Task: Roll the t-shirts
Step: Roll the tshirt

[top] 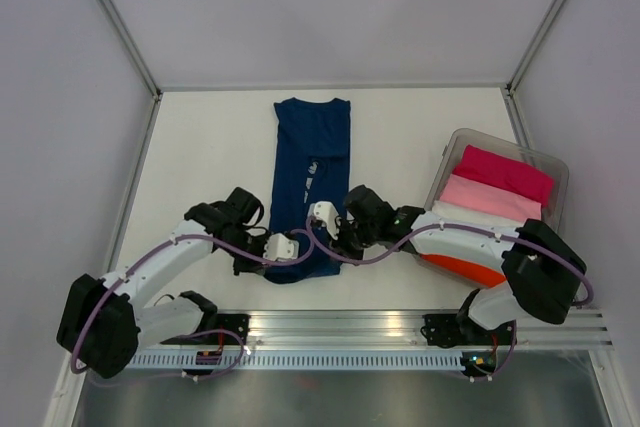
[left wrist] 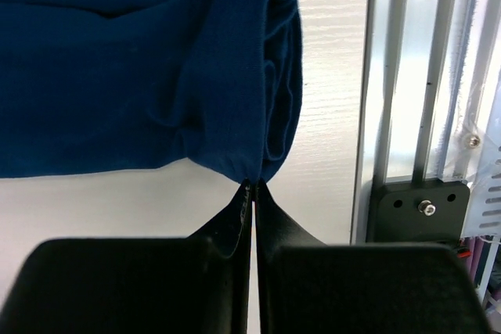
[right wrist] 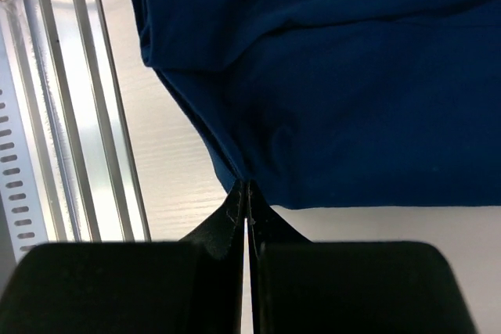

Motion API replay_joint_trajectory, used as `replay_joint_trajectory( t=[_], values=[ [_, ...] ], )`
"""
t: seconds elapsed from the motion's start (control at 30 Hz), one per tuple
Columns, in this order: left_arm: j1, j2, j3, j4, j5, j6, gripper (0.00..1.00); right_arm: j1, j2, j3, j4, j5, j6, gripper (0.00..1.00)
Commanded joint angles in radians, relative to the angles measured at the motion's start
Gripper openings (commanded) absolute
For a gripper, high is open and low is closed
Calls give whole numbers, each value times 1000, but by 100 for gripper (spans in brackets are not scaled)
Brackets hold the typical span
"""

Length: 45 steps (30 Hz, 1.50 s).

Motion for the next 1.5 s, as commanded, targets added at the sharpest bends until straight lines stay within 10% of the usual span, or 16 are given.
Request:
replay_joint_trajectory(
  t=[0.0,0.97,1.17,1.47],
  values=[
    [36,61,65,26,17,-9,2,-30,43,33,30,-54,25,0],
    [190,458,309,104,-63,-182,3,-185,195,42,149,69,194,0],
    [231,452,369,109,-59,-225,31,-185,224,67,150,77,208,0],
    [193,226,365,121,-14,-107,45,-191,225,85,141,92,283,0]
  ],
)
